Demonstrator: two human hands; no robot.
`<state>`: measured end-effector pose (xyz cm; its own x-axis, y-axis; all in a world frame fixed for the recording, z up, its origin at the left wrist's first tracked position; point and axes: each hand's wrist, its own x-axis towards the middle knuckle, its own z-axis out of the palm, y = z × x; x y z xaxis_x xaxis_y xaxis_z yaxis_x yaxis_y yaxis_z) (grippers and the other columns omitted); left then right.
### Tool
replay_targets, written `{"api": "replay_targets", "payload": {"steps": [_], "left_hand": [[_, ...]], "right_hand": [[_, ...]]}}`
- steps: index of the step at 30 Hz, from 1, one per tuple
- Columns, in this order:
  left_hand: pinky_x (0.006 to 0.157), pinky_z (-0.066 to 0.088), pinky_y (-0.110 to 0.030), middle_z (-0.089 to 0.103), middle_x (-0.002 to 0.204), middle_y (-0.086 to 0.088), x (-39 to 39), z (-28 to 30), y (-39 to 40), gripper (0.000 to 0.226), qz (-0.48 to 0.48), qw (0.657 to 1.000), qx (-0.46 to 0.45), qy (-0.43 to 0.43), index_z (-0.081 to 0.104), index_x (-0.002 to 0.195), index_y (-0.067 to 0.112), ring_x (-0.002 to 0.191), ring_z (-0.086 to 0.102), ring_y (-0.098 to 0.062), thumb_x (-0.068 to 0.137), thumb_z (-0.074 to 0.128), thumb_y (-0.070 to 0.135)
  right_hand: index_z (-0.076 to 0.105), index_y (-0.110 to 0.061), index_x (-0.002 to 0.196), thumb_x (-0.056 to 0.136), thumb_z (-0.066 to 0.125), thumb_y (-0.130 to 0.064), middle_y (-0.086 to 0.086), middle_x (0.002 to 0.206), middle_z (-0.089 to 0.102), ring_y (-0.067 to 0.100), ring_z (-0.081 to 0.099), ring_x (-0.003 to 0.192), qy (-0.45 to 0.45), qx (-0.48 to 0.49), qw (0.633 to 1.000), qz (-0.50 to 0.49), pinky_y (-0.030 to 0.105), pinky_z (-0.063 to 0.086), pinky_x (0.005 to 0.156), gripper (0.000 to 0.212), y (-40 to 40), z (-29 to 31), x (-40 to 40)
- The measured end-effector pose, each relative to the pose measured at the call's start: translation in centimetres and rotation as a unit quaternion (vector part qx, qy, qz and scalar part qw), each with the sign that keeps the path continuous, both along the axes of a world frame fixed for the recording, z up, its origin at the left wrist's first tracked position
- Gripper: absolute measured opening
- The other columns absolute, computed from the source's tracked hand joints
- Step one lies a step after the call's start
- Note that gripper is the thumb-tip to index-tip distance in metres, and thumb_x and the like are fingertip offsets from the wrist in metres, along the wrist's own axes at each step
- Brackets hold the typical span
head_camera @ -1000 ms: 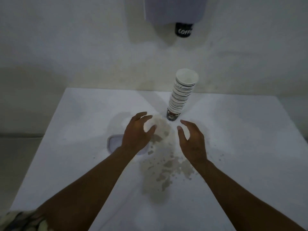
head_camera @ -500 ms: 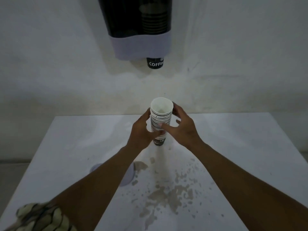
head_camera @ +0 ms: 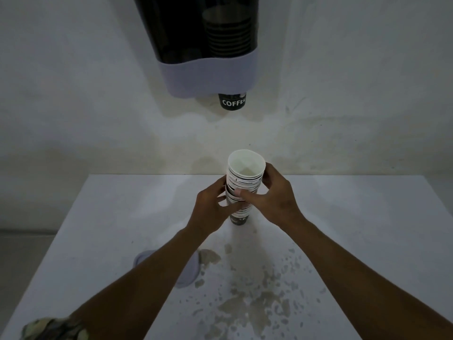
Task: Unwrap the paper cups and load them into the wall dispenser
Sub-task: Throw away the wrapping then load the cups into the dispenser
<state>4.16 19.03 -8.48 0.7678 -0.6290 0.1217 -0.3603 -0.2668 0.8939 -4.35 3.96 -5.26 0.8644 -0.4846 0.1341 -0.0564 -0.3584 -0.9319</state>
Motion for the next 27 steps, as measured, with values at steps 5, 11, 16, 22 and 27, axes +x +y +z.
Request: {"api": "replay_targets", "payload": {"steps": [5, 11, 16, 22, 27], "left_hand": [[0.088, 0.049, -0.009, 0.065, 0.129, 0.000, 0.3, 0.3, 0.1, 0.078, -0.014, 0.999, 0.022, -0.030, 0.051, 0.137, 0.012, 0.110, 0.061, -0.005, 0.071, 0.084, 0.035], [0.092, 0.056, -0.027, 0.066, 0.129, 0.000, 0.4, 0.8, 0.3, 0.071, -0.018, 0.999, 0.031, -0.022, 0.051, 0.137, 0.015, 0.113, 0.064, -0.015, 0.076, 0.081, 0.033], [0.092, 0.051, -0.022, 0.062, 0.133, 0.005, 1.1, 2.6, 0.3, 0.077, -0.047, 0.997, 0.060, -0.032, 0.047, 0.140, 0.023, 0.119, 0.058, -0.010, 0.073, 0.083, 0.038], [0.099, 0.052, -0.035, 0.052, 0.145, 0.003, 2.3, 8.4, 1.1, 0.091, -0.048, 0.989, 0.050, -0.133, 0.040, 0.148, 0.022, 0.126, 0.054, -0.013, 0.070, 0.083, 0.045], [0.088, 0.058, -0.037, 0.064, 0.130, -0.004, 3.9, 16.7, 1.8, 0.061, 0.020, 0.956, -0.057, -0.288, 0.056, 0.134, 0.013, 0.111, 0.063, -0.016, 0.080, 0.077, 0.030]], "right_hand": [[0.051, -0.025, 0.134, 0.068, 0.089, -0.028, -0.014, 0.124, 0.064, 0.005, 0.061, 0.114, -0.003, 0.040, 0.999, -0.008, 0.028, 0.055, 0.096, 0.076, 0.3, 0.8, 0.1], [0.052, -0.029, 0.130, 0.067, 0.090, -0.027, -0.018, 0.122, 0.064, 0.004, 0.062, 0.112, -0.010, 0.047, 0.998, -0.029, 0.025, 0.055, 0.093, 0.073, 0.9, 1.0, -0.5], [0.053, -0.027, 0.126, 0.070, 0.088, -0.019, -0.014, 0.120, 0.064, 0.001, 0.061, 0.112, -0.046, 0.059, 0.996, -0.050, 0.025, 0.056, 0.090, 0.066, 1.0, 3.3, -1.0], [0.049, -0.025, 0.134, 0.072, 0.087, -0.020, -0.011, 0.126, 0.062, 0.003, 0.060, 0.114, -0.107, 0.027, 0.992, -0.061, 0.017, 0.055, 0.081, 0.072, 1.1, 8.3, -1.2], [0.034, -0.025, 0.148, 0.078, 0.083, -0.023, -0.014, 0.133, 0.055, 0.000, 0.060, 0.114, -0.198, -0.039, 0.977, -0.074, 0.015, 0.054, 0.081, 0.085, 1.4, 16.1, -0.3]]}}
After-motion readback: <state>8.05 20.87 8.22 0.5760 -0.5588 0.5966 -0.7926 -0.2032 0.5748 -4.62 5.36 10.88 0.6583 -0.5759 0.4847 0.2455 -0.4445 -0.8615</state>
